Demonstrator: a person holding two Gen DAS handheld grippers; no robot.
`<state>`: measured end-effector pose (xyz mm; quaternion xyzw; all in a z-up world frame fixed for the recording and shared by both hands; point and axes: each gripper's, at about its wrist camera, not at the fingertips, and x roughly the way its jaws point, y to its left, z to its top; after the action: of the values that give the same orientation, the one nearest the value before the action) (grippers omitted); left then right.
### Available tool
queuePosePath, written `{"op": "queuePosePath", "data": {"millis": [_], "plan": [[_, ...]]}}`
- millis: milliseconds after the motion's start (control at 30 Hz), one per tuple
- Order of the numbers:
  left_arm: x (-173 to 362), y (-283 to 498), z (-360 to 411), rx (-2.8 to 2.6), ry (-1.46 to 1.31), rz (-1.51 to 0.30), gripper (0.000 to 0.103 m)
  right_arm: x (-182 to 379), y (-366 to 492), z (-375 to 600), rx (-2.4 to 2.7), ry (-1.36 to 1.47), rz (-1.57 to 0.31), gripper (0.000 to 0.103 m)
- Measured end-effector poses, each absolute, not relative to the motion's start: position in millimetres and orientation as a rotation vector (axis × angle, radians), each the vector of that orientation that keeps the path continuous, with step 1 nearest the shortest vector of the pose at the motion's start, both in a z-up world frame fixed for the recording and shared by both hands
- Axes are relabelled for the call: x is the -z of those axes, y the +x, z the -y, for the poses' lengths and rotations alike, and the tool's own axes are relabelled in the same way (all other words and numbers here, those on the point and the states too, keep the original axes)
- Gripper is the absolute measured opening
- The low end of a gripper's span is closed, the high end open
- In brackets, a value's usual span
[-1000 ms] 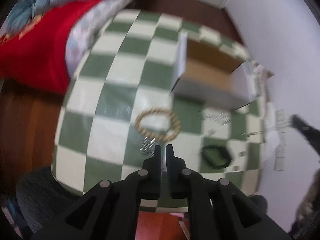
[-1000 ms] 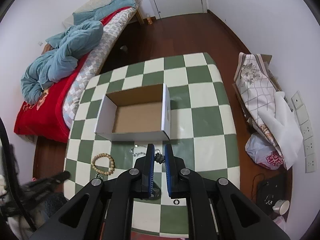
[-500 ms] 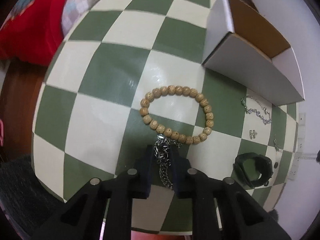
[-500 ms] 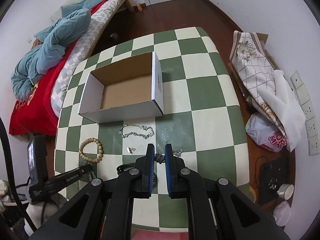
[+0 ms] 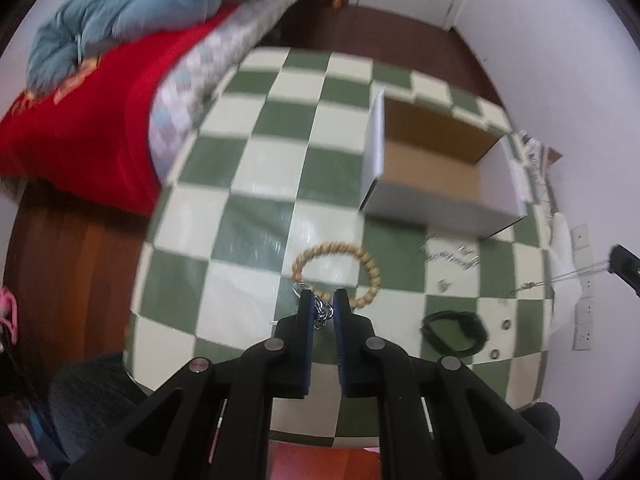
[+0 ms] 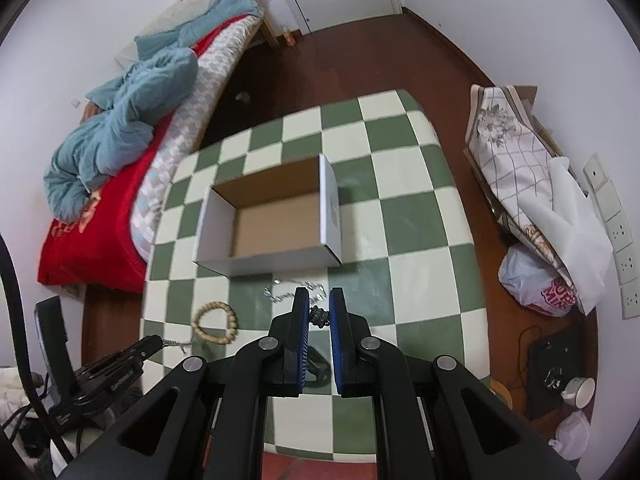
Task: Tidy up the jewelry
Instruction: 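Lift both chains and carry them toward the cardboard box with both tools, then lower both chains into the box and open both tools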
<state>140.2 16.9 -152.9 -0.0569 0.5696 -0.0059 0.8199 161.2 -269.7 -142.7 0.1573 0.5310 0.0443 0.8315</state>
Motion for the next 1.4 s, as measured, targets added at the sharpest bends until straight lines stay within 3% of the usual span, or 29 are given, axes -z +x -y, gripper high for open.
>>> {"op": "queuePosePath", "data": {"millis": [333,600,1067,1167,1233,1300,1333,1367,1400], "plan": [[77.5,193.7,11.6,0.145,-0.075,-1.089,0.007,81.4,181.6,256.0,-0.161,0.297,-1.055,0.010],[87.2,263.6,37.4,0.188,-0.043,-1.127,0.007,64.9,231.1,230.1,-0.167,0.247,-1.033,0.010],[181.1,349.4,42.9,0.210,-0.138,-1.369,0.007,185.6,336.9,205.0,-0.143,0.233,-1.272,0.010],[187.9,353.8,43.6,0.183,-0.109,-1.375,0.011,205.9,348.0,199.9,-0.156,0.216,-1.335,0.010],[187.2,353.9,45.9,0.146,-0.039,-1.355,0.020,216.8,350.9,197.6,-0.142,0.185,-1.369,0.012],[184.3,352.9,44.8,0.103,0.015,-1.315,0.057,223.5,348.4,197.4,-0.107,0.153,-1.393,0.036],[181.6,351.9,41.1,0.087,0.018,-1.284,0.067,225.3,346.0,199.1,-0.091,0.151,-1.397,0.061],[178.5,349.1,36.5,0.054,0.030,-1.251,0.082,226.9,341.6,200.1,-0.069,0.140,-1.402,0.074],[175.8,345.6,32.0,0.028,0.041,-1.217,0.090,228.3,338.0,201.3,-0.040,0.123,-1.409,0.074]]}}
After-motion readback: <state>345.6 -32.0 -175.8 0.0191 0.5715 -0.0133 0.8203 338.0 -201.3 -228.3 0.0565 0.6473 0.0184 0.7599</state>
